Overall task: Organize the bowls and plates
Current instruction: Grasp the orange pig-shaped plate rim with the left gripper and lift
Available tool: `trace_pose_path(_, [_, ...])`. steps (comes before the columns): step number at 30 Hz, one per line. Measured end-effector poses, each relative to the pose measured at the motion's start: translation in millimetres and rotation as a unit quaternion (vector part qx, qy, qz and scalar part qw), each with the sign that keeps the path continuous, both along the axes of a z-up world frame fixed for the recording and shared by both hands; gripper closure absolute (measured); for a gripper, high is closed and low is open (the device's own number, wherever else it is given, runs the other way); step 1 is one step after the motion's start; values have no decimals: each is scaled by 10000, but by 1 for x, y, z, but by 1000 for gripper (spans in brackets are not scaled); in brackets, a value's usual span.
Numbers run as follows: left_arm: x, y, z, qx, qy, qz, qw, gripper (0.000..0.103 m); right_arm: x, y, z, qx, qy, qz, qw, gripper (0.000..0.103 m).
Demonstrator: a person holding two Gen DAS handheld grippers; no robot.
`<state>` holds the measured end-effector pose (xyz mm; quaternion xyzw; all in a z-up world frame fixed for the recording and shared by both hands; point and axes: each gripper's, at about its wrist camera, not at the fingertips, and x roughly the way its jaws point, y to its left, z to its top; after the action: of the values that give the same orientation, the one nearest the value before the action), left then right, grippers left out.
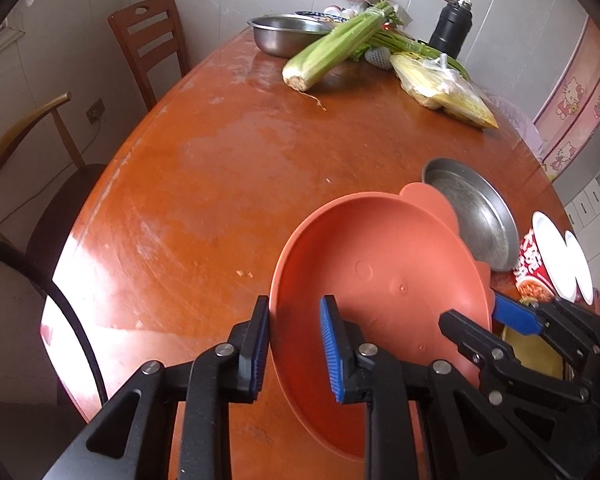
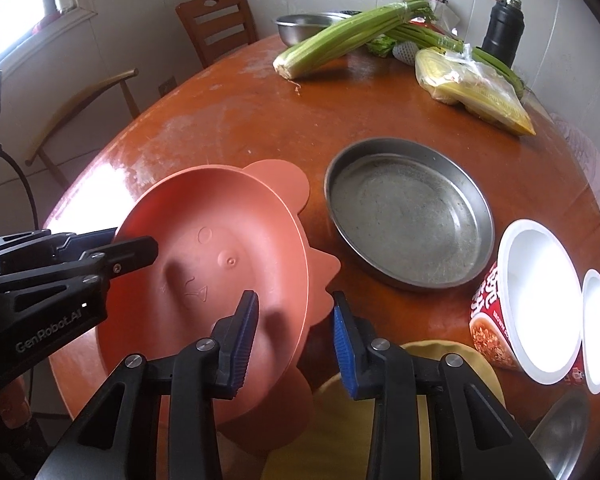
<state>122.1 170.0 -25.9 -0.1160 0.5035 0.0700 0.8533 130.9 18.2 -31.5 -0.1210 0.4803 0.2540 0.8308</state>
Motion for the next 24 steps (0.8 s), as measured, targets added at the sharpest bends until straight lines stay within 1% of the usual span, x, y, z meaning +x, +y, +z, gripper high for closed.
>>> trace_pose_path(2, [7,4,2,143,-6,35,9999,78,1,6,2,44,-25,23,10000,65])
trace_pose_path(5, [19,8,2,386,-34,39,9992,78,5,14,-1,118,55,-10,9999,65])
trace_pose_path(9, [32,13,-6,507,45,89,9987,78,12,21,-7,132,147,-63,9998,65])
trace_pose_path(12, [39,16,-14,525,74,110,9985,78,13,27,-12,61,193,-26,9998,65])
trace_pose_path(16, [42,16,-15,504,-11,73,9987,78,12,28,-15,91,194,34,9998,64])
trace_pose_path(20, [39,17,-12,429,-144,57,9990,78,10,27,-16,72,231,83,9997,63])
trace_pose_path(22, [36,19,-7,427,-276,100,9987,78,8,24,-14,82,148,70,9998,63])
trace_pose_path(24, [32,22,-1,440,-384,209,9981,75,6,21,-10,47,30,46,10000,63])
